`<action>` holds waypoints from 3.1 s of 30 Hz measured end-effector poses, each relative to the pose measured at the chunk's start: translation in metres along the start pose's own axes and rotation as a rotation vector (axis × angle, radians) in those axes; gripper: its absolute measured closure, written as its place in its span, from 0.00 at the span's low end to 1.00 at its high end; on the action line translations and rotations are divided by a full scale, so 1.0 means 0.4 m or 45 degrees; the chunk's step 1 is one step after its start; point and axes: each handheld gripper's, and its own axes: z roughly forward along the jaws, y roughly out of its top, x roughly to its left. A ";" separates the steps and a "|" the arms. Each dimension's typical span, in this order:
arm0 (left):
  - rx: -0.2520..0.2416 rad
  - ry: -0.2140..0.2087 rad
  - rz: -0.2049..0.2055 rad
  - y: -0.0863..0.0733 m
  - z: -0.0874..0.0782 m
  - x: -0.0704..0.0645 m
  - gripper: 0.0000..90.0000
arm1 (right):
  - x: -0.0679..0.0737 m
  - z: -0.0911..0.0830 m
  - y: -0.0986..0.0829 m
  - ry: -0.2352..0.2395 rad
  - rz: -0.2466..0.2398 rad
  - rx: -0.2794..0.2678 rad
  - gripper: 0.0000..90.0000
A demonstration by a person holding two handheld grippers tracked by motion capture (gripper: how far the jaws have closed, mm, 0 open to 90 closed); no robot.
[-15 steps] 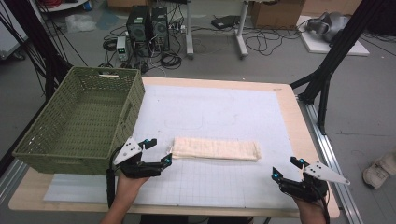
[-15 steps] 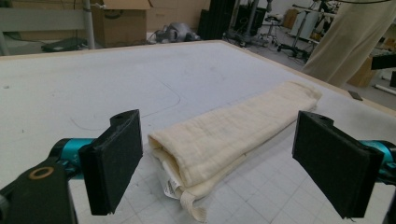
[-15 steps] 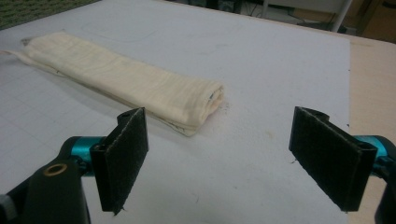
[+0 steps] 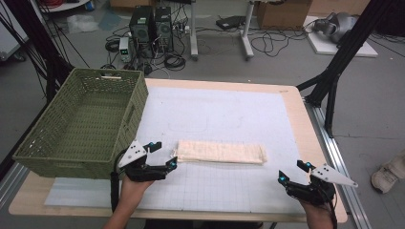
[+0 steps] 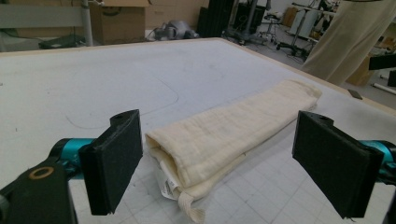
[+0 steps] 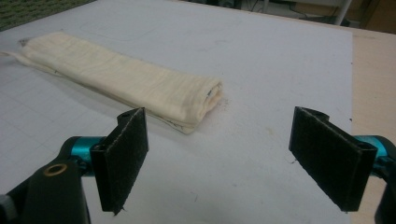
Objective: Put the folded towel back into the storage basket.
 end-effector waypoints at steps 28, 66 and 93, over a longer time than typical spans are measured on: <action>0.100 0.026 -0.057 0.016 0.029 0.004 0.18 | 0.010 -0.002 0.004 -0.011 -0.020 0.018 0.20; 0.364 0.124 -0.134 -0.008 0.129 0.017 0.24 | 0.004 -0.006 0.001 -0.022 0.002 0.008 0.20; 0.538 0.225 0.033 -0.021 0.197 -0.015 0.53 | 0.006 0.002 0.000 -0.010 0.003 0.025 0.20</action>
